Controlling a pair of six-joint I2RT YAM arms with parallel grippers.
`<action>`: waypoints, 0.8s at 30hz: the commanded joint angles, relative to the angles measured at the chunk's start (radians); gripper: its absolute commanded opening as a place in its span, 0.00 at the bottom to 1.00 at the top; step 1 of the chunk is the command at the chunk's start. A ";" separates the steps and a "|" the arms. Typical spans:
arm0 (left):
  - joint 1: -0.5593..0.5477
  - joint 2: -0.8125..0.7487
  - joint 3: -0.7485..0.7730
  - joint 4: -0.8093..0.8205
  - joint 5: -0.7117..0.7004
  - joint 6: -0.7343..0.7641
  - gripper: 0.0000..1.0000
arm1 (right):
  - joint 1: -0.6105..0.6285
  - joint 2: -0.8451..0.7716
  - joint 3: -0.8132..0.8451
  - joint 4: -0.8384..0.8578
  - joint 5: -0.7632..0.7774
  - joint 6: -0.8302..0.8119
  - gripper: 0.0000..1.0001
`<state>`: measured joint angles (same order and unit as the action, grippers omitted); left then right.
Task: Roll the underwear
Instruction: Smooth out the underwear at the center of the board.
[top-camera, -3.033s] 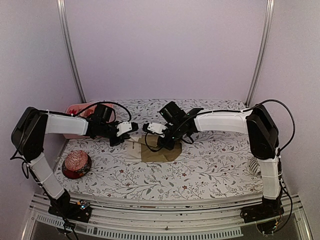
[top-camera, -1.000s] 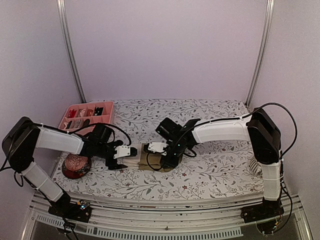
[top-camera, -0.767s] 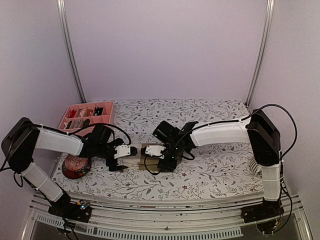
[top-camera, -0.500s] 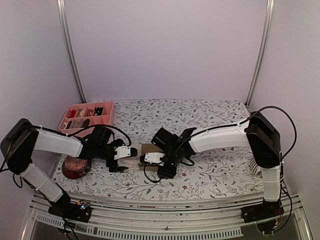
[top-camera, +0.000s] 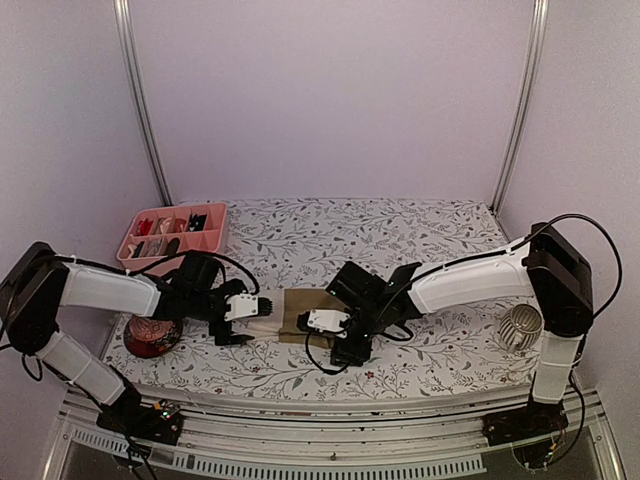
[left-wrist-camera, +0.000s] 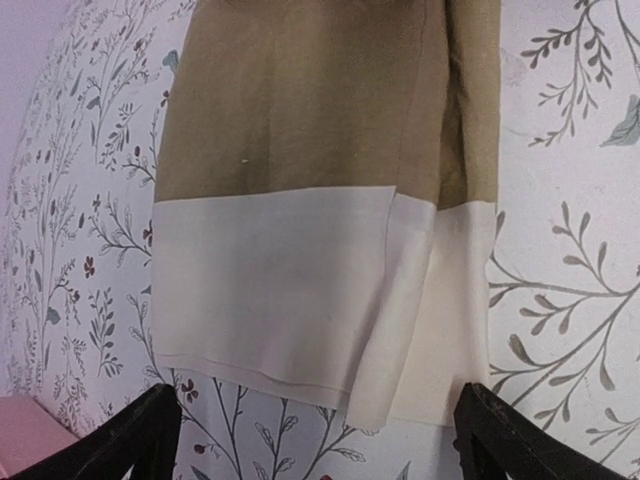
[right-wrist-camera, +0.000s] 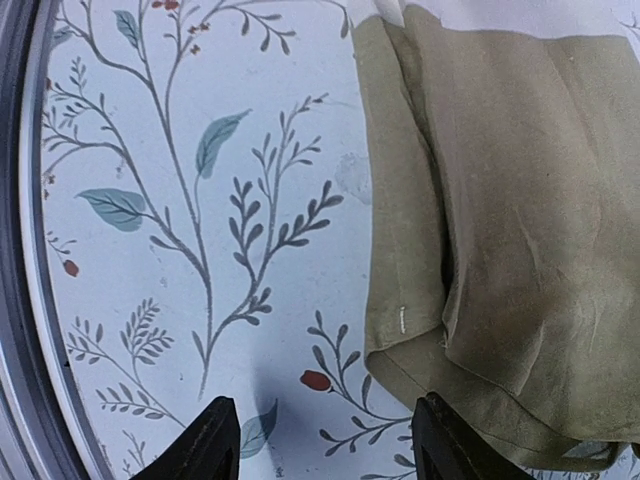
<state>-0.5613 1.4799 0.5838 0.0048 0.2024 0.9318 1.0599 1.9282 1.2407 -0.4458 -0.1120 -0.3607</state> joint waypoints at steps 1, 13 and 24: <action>-0.009 -0.041 0.004 -0.046 0.058 -0.002 0.96 | 0.002 -0.086 -0.023 0.075 -0.134 0.038 0.62; -0.015 0.033 0.054 0.039 0.043 -0.070 0.91 | 0.002 -0.035 -0.071 0.161 -0.177 0.132 0.77; -0.050 0.091 0.082 0.044 0.037 -0.076 0.91 | -0.012 0.031 -0.038 0.149 -0.121 0.154 0.79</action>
<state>-0.5877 1.5562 0.6411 0.0319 0.2340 0.8673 1.0576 1.9385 1.1725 -0.3054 -0.2554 -0.2241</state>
